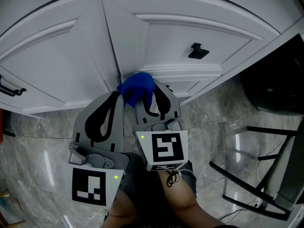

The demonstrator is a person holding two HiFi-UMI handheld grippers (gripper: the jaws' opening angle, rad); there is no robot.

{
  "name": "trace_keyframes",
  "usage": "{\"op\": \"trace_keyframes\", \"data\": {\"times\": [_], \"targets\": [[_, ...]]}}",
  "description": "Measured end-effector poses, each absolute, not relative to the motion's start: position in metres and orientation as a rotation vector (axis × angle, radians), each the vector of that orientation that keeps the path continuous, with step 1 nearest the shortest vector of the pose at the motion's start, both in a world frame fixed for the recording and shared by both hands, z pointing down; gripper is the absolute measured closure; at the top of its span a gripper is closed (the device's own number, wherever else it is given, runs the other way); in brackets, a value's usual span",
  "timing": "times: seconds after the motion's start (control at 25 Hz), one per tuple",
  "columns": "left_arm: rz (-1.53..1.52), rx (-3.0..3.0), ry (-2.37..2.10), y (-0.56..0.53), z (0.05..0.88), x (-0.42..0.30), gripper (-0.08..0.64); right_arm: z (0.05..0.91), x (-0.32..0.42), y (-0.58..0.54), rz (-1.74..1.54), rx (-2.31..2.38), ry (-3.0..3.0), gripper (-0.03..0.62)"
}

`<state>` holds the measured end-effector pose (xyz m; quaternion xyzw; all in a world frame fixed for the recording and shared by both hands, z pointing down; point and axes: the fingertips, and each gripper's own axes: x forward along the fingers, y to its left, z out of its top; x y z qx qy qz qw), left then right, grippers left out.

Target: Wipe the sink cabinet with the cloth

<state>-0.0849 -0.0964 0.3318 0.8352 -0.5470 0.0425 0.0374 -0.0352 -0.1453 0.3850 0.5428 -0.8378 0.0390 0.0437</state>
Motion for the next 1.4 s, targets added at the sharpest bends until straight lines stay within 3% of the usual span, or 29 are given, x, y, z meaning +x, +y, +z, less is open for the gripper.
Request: {"op": "trace_keyframes", "data": {"times": [1.4], "targets": [[0.134,2.577,-1.656,-0.095,0.331,-0.069,0.557,0.386,-0.001,-0.150,0.217,1.709,-2.519,0.476]]}}
